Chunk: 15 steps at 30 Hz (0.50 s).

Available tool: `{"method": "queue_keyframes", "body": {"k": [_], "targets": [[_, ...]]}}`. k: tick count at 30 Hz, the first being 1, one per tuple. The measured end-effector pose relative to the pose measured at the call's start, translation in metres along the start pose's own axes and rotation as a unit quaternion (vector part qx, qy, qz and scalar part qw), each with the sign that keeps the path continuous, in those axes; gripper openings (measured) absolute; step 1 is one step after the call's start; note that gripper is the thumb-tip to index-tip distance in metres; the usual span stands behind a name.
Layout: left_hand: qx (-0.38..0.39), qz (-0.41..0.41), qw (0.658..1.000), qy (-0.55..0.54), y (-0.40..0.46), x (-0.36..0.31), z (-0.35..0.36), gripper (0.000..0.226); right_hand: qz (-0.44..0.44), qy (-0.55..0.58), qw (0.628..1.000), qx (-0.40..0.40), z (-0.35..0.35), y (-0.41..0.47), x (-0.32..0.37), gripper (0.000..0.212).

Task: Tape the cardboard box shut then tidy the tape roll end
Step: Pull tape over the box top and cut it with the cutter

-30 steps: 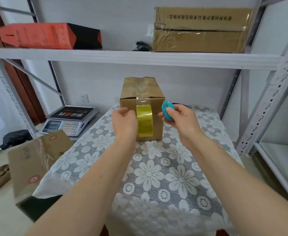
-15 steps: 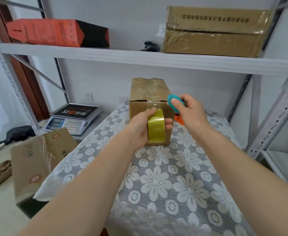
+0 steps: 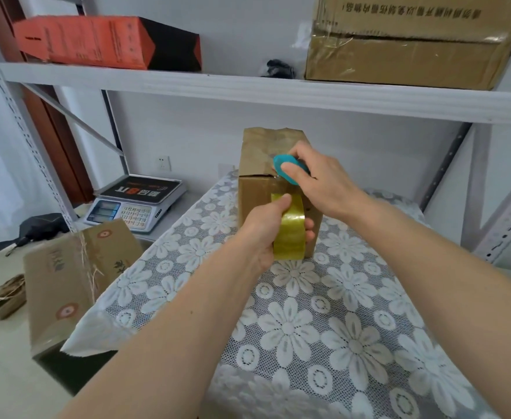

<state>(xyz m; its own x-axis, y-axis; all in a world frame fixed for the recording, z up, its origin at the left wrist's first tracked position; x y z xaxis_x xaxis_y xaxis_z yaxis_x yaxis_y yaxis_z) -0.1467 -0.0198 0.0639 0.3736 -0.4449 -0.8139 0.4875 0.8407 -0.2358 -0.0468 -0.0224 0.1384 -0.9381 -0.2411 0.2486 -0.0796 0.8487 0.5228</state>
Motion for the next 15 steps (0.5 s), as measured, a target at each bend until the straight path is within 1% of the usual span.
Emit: {"method": "queue_keyframes", "body": {"k": [6, 10, 15], "targets": [[-0.008, -0.023, 0.999, -0.021, -0.005, -0.003, 0.002, 0.028, 0.013, 0.065, 0.997, -0.031, -0.004, -0.013, -0.002, 0.018], [-0.027, -0.016, 0.998, -0.050, -0.003, -0.010, 0.004, 0.026, 0.002, 0.025, 0.999, -0.047, -0.008, -0.014, 0.000, 0.015], [-0.078, 0.003, 0.994, -0.076, 0.001, -0.010, 0.006, 0.034, -0.026, -0.032, 0.998, -0.039, -0.013, -0.017, 0.003, 0.014]]}}
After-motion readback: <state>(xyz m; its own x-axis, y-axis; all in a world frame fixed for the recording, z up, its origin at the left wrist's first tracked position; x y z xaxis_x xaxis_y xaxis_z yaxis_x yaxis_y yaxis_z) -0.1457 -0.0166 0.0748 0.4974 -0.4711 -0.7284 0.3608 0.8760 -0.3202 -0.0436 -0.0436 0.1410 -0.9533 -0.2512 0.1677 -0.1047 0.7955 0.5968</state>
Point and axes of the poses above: each hand's wrist, its own y-axis towards the middle knuckle, its own z-axis out of the palm, x = y × z, the point moved 4 cm from there along y, towards the middle knuckle, and after that the axes turned 13 degrees about -y, right-handed, at the moved point
